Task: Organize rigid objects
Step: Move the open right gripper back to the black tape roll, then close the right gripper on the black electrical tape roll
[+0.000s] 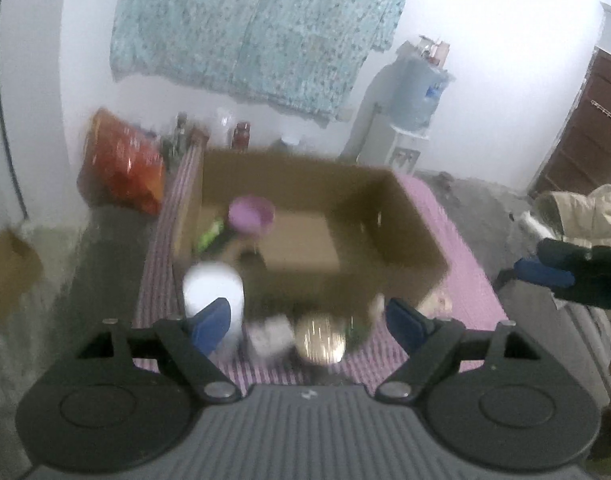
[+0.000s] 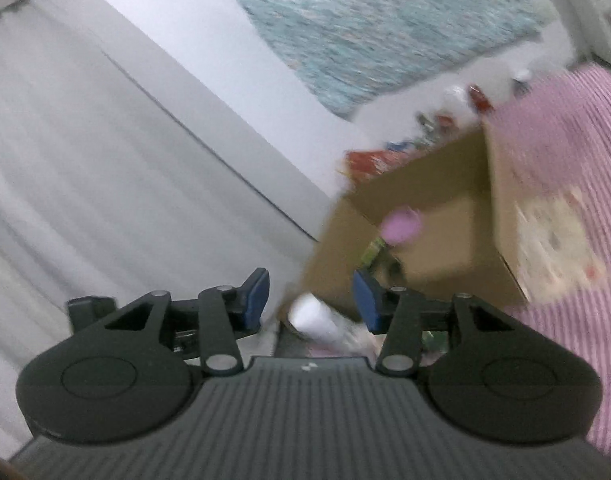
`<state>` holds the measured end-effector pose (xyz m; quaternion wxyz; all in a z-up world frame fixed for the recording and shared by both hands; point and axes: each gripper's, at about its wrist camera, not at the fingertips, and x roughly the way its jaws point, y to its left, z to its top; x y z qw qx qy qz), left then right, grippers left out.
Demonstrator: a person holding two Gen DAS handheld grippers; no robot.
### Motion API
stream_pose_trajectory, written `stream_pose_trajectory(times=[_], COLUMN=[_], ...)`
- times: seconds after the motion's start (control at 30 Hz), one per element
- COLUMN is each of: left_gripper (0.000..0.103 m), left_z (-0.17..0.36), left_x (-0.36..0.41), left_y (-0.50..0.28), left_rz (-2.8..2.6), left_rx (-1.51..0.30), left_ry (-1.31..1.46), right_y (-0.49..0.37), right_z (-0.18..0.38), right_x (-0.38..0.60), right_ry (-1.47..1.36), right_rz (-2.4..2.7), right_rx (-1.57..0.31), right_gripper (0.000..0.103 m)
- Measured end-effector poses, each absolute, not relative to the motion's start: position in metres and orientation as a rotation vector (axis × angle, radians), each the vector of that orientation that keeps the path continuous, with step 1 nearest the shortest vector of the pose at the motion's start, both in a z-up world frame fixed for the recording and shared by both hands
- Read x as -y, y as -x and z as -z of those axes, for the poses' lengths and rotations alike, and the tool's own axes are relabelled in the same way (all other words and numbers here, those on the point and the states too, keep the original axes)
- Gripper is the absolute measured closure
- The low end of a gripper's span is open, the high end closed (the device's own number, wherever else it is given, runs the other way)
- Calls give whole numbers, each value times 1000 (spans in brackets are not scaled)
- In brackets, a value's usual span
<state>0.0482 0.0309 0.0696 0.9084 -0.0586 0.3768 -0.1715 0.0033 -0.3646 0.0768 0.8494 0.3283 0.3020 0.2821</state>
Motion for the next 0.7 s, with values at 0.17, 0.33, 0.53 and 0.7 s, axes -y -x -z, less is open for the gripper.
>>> stream_pose_trajectory(times=[0.17, 0.33, 0.53, 0.7], left_gripper=[17, 17, 17, 17], left_z=[-19, 21, 39, 50], left_x=[-19, 4, 28, 40], left_y=[-24, -24, -30, -39], left_rz=[350, 374, 400, 399], left_rx=[-810, -885, -891, -875], left_ry=[86, -16, -102, -155], right_y=[16, 8, -8, -22], right_z=[-13, 23, 42, 51], right_x=[351, 317, 278, 251], right_ry=[-706, -617, -459, -347], right_rz=[-490, -419, -395, -397], right_rx=[-761, -842, -888, -914], right_gripper=[57, 57, 57, 57])
